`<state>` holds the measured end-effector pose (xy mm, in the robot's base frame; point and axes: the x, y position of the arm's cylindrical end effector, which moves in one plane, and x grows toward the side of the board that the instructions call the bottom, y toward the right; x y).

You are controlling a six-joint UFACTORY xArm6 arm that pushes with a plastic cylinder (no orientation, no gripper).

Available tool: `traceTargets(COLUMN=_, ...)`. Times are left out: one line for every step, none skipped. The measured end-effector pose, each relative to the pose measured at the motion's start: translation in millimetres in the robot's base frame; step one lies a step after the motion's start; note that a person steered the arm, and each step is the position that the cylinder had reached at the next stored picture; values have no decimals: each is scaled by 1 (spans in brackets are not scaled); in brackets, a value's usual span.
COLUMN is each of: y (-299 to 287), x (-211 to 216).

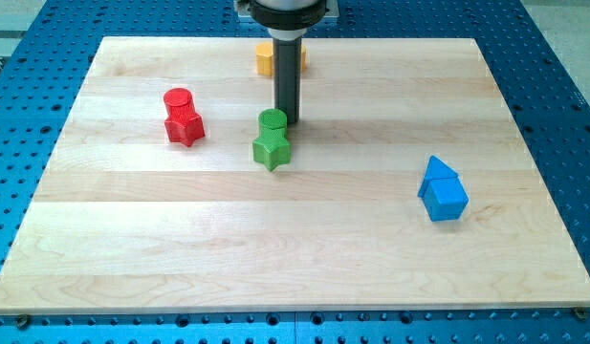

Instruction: Separate the yellow blocks

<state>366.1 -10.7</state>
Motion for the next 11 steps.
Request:
traceTargets(y=-1, x=7)
traceTargets(y=25, x=-34)
traceTargets(y=77, x=-97)
traceTargets(y=76, x=-142)
traceTargets(y=22, x=-137)
traceTargets(y=19, x=-105)
traceTargets(y=-7, x=-90)
traceTargets(y=-20, x=-123)
traceTargets(y=-52, x=-124)
traceTargets(y=-22, x=-72)
traceTargets(y=16, x=-40)
